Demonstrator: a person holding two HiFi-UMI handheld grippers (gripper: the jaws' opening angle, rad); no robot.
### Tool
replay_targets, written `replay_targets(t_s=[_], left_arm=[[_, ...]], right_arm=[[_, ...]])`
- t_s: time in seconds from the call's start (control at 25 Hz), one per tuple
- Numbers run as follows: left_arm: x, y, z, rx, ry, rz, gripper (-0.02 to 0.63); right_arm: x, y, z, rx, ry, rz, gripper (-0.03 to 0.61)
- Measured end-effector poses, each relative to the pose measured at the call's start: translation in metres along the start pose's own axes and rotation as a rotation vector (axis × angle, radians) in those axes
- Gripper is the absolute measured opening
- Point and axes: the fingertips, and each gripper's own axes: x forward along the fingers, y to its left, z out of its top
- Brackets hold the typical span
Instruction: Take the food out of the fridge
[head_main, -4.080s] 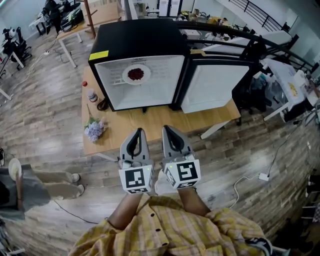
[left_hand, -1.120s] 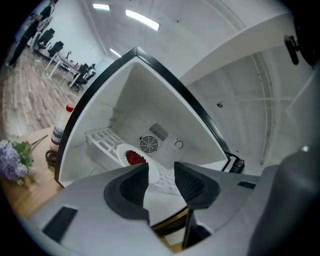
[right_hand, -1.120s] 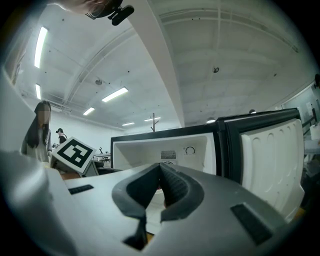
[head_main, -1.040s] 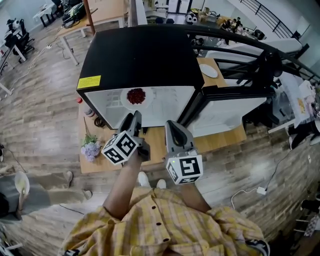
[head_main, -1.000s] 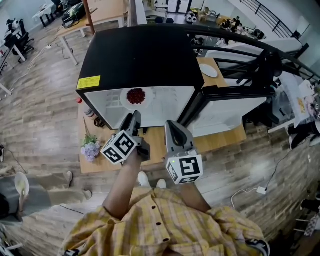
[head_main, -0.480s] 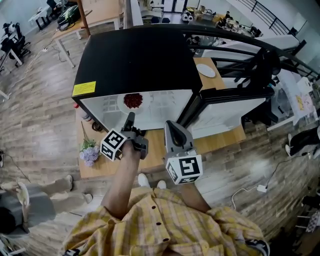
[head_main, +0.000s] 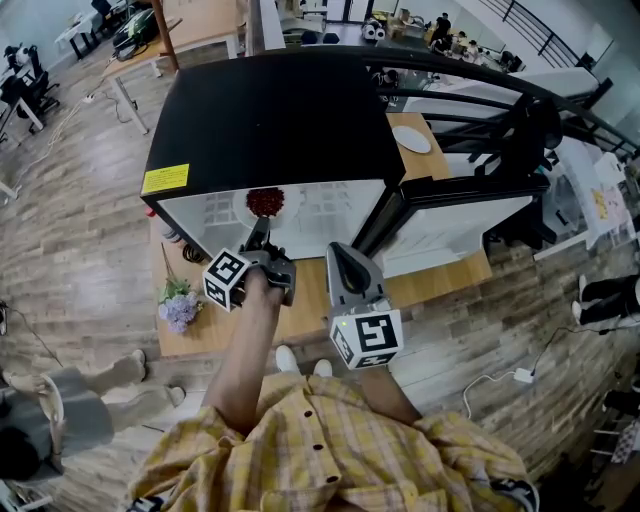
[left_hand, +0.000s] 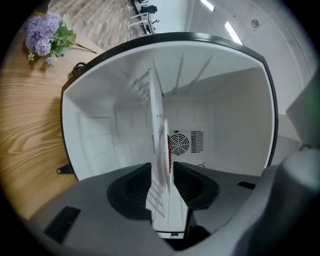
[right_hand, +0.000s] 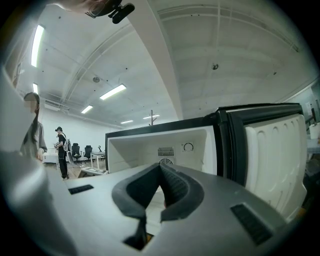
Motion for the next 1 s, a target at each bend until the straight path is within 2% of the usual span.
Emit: replay_targets(t_s=[0.32,0.56,1.0], left_arm=[[0.006,-0.002,0.003,-0.041,0.005,0.008,0.038],[-0.002,0.000,0.000,-0.036,0.008,0.032,0.018],[-0.028,-0.011,-0.007,-0.061,0.026,0.006,0.017]], right_arm=[[-0.003,0.000,0.002,-0.004,-0.002,-0.003,0.006],[-0.006,0.001,0.002,0.000,-0.002,0.001,0.006],[-0.017,0.006,0.008,0.001,-0.018,0.004,0.006]])
